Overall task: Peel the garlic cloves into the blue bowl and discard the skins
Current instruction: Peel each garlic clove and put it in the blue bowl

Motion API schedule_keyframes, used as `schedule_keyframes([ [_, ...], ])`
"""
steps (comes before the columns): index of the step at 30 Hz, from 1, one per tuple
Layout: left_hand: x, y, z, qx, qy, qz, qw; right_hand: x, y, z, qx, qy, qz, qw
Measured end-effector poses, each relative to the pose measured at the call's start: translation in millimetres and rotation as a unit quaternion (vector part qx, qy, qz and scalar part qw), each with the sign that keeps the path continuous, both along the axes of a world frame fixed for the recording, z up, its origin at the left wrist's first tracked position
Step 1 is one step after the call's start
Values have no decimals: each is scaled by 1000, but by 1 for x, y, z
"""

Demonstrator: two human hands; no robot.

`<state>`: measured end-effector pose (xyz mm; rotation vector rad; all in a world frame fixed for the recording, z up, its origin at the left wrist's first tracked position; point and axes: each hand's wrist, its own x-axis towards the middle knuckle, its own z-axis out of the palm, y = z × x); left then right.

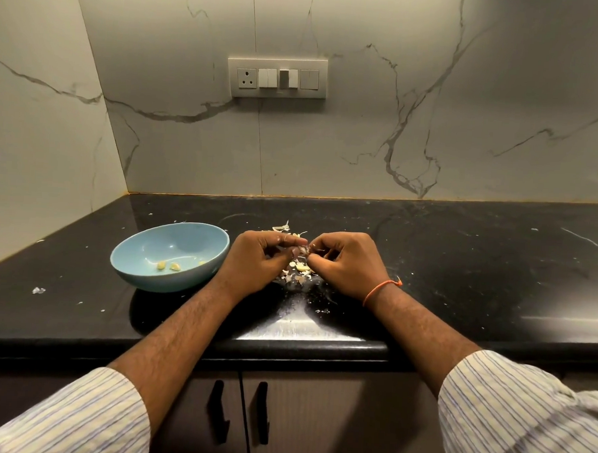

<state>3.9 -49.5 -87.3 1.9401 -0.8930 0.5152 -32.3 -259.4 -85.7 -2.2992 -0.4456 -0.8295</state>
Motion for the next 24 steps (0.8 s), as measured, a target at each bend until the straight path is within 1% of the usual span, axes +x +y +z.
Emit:
schedule_keyframes([
  [3, -1, -1, 1, -17, 25, -9, 999, -1, 0, 0, -13, -7, 23, 1000],
  [5, 0, 0, 1, -31, 61, -22, 997, -1, 0, -1, -25, -5, 48, 999],
  [7, 1, 1, 1, -46, 95, -34, 994, 1, -1, -2, -17, -8, 58, 998],
  [12, 3, 1, 1, -71, 96, -25, 993, 7, -6, -2, 101, -20, 64, 993],
  [13, 2, 0, 2, -73, 96, -23, 992, 8, -7, -2, 112, -21, 62, 992],
  [15, 1, 0, 2, -73, 96, -16, 993, 9, -7, -3, 101, -32, 57, 993],
  [18, 0, 1, 2, -75, 99, -12, 992, 10, -7, -4, 54, -56, 63, 995],
  [21, 0, 1, 2, -78, 111, -15, 991, 12, -7, -5, 29, -54, 65, 996],
  [24, -1, 2, 3, -74, 121, -24, 990, 13, -8, -6, 24, -53, 61, 996],
])
